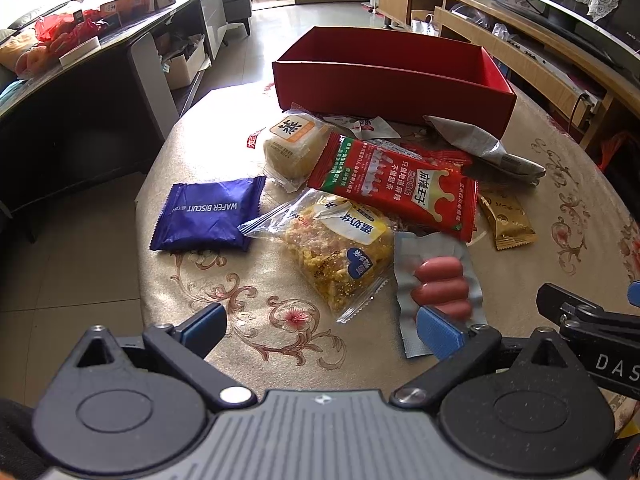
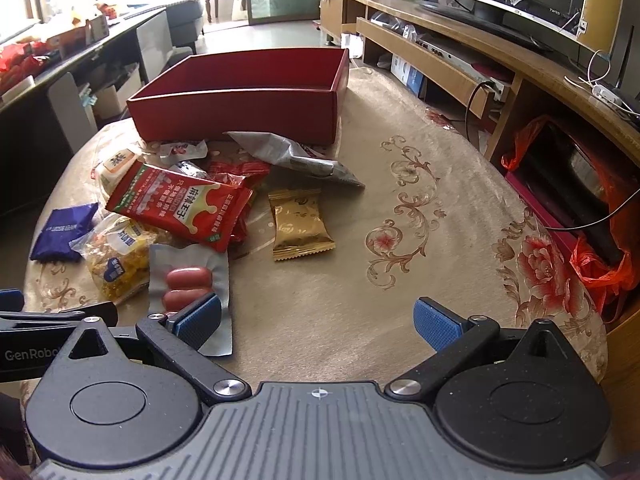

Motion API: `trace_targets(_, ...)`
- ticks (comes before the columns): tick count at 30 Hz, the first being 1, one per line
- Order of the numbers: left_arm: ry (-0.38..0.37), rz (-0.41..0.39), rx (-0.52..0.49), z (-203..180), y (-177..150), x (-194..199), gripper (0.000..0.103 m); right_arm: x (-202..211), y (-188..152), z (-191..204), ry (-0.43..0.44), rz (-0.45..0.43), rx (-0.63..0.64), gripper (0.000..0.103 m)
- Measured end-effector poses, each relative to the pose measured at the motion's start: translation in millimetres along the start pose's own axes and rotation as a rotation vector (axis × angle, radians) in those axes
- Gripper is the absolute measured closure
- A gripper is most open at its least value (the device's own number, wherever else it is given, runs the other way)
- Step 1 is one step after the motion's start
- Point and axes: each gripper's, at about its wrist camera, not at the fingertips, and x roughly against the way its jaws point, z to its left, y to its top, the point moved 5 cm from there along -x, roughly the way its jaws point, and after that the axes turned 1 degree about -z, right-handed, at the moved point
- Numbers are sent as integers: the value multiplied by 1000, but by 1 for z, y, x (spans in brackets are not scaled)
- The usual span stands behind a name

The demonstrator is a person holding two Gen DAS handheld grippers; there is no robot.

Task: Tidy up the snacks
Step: 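Move the right gripper toward the vacuum-packed sausages and open it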

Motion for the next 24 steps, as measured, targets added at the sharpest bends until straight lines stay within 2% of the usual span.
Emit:
trace_targets(13,6,22,22,14,-2,-5,7,-9,1,9,43,39,7,0)
trace_targets(24,-6,34,58,34,-6,-6,7,-26,5,29,80,76,71,0)
